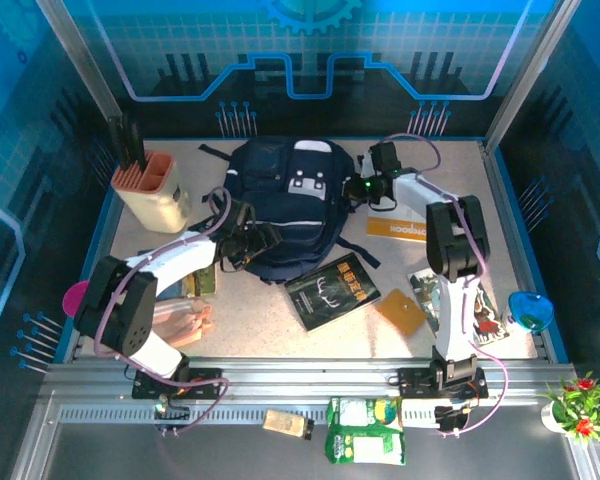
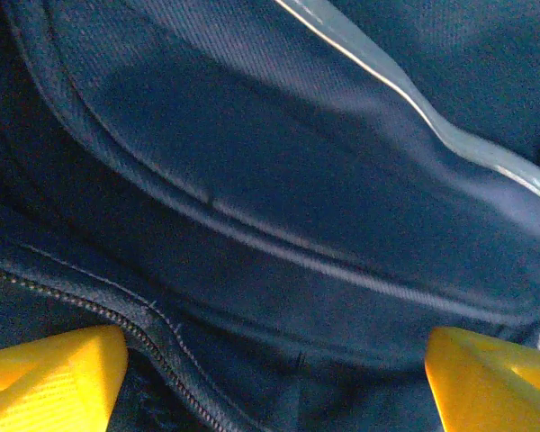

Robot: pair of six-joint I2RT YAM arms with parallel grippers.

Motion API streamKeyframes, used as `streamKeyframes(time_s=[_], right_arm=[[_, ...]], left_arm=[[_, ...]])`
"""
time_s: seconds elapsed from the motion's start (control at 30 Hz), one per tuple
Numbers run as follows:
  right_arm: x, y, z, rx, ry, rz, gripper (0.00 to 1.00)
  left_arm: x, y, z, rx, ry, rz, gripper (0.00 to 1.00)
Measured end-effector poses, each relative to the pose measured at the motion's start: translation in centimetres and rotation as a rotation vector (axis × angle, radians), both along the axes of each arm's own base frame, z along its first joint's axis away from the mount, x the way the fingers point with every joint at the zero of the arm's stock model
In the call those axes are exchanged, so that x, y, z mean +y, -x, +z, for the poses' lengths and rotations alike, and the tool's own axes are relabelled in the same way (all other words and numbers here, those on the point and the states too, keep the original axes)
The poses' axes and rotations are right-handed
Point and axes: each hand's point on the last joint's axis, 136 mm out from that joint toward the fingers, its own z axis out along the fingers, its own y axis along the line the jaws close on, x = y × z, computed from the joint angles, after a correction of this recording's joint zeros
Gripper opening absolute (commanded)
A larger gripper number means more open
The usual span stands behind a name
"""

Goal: Pack the student bag
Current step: Rotate the student bag at the center of the table.

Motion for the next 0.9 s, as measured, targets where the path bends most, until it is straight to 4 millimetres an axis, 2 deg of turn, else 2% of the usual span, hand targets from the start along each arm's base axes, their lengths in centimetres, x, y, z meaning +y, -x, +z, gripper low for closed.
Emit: streamKeyframes(time_s=[0.13,0.23,0.3,0.4,0.5,0.67,0.77,0.9], right_arm=[[-0.9,3.0,2.6,-0.022,-0.023,-0.032,0.03],[-1.6,4.7,3.8,-0.03,-0.066,-0.077,0.03],[-1.6,5.7,3.7,-0.017,-0.113,-0.113,0.03],[-1.4,6.8,2.4,0.035,-0.18,-0.164,0.03],[-0.8,7.5,1.5,0.086,-0.229,-0.211,0.03],[1.0,7.2,2.4,0.1,-0.309,-0.256,0.03],[2.2,7.0,3.2,0.097,-0.353,-0.271,0.03],[3.6,6.8,4.0,0.089,-0.399,-0.279,0.03]], left_arm=[[0.3,-2.1,-0.5,-0.009,-0.057,-0.005,0.87],[1.0,-4.4,-0.6,-0.034,-0.093,0.004,0.87],[1.8,-6.1,-0.6,-0.058,-0.111,0.015,0.87],[3.0,-8.5,-0.3,-0.099,-0.132,0.031,0.87],[4.1,-10.0,0.2,-0.136,-0.169,0.032,0.87],[4.8,-9.9,2.1,-0.18,-0.233,-0.007,0.86],[4.5,-8.4,5.1,-0.229,-0.249,-0.037,0.82],[1.8,-5.8,10.0,-0.335,-0.225,-0.107,0.77]])
